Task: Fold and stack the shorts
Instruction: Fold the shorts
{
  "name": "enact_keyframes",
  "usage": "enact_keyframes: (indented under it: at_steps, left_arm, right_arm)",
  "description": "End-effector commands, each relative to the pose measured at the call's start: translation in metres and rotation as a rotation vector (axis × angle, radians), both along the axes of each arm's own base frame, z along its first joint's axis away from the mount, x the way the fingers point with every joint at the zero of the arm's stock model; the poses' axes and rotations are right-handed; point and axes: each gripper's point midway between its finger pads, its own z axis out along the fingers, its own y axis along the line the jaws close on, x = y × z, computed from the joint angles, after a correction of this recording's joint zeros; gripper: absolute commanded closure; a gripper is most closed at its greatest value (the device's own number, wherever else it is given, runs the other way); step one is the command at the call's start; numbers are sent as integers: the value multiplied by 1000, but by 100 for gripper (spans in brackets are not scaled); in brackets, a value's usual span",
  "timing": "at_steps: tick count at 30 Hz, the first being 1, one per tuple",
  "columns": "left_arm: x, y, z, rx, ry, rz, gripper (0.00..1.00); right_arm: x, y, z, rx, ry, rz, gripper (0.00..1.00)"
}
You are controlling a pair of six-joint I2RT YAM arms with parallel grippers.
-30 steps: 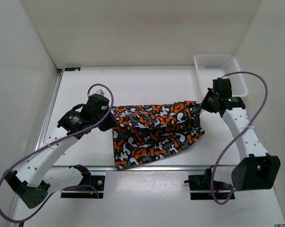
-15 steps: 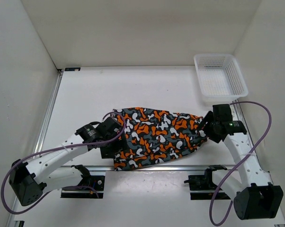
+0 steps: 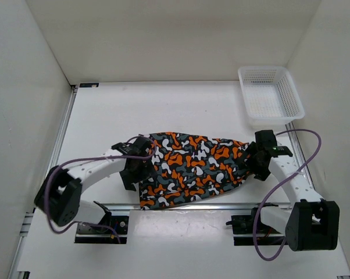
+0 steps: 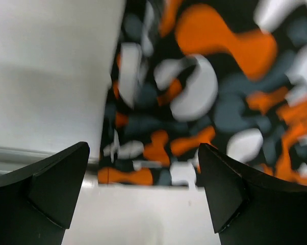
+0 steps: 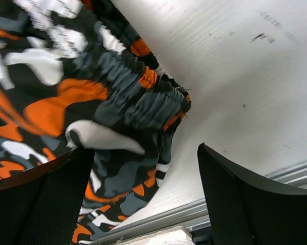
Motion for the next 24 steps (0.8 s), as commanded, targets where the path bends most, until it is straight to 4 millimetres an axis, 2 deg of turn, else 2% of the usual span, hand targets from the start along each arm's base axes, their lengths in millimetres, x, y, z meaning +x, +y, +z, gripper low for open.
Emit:
enact_keyframes:
  at_steps: [1, 3, 4, 5, 6, 7, 8, 11, 12, 13, 14, 16, 17, 18, 19, 20, 21, 22, 24]
  left_arm:
    - [33, -8, -9, -5, -51, 1, 0]
    - [45, -13, -8, 0, -50, -8, 2]
    - [48, -13, -17, 26, -35, -28, 8]
    - [54, -13, -21, 23, -27, -30, 14]
    - [58, -11, -23, 24, -15, -27, 21]
    - [62, -12, -28, 30, 4, -45, 31]
    - [68, -14, -30, 19, 5, -51, 54]
    - [91, -6, -36, 23, 15, -56, 90]
    - [117, 7, -35, 23, -3, -33, 90]
    - [117, 7, -35, 23, -3, -33, 90]
    - [138, 18, -31, 18, -28, -7, 90]
    - [160, 29, -24, 15, -55, 17, 90]
    - [177, 39, -15, 22, -80, 34, 90]
    - [184, 42, -7, 22, -91, 36, 86]
    - [188, 47, -4, 36, -89, 38, 77]
    - [192, 51, 8, 36, -100, 39, 48]
    - [192, 54, 14, 51, -111, 30, 26]
    - [190, 58, 18, 73, -115, 35, 9]
    - [186, 60, 34, 69, -141, 27, 3]
  right_arm:
    - [14, 14, -16, 79, -16, -2, 16]
    - [24, 19, -24, 101, -15, 7, 22]
    - [24, 19, -29, 101, -10, 7, 27]
    - [27, 23, -32, 121, -8, 15, 37]
    - [35, 26, -33, 134, -36, 22, 42]
    - [39, 28, -34, 146, -46, 27, 47]
    - [42, 32, -38, 165, -38, 23, 60]
    - [57, 44, -41, 235, -43, 19, 80]
    - [69, 57, -40, 286, -42, 28, 94]
    - [69, 57, -40, 287, -42, 28, 96]
    - [74, 62, -43, 291, -37, 33, 97]
    - [94, 75, -32, 313, -69, 52, 97]
    - [98, 81, -35, 297, -57, 69, 94]
    - [101, 83, -35, 278, -47, 83, 87]
    - [116, 86, -25, 265, -74, 99, 78]
    - [116, 83, -28, 228, -48, 90, 62]
    - [121, 84, -22, 201, -65, 119, 55]
    - [121, 81, -22, 187, -67, 123, 50]
    - [119, 78, -19, 164, -63, 135, 40]
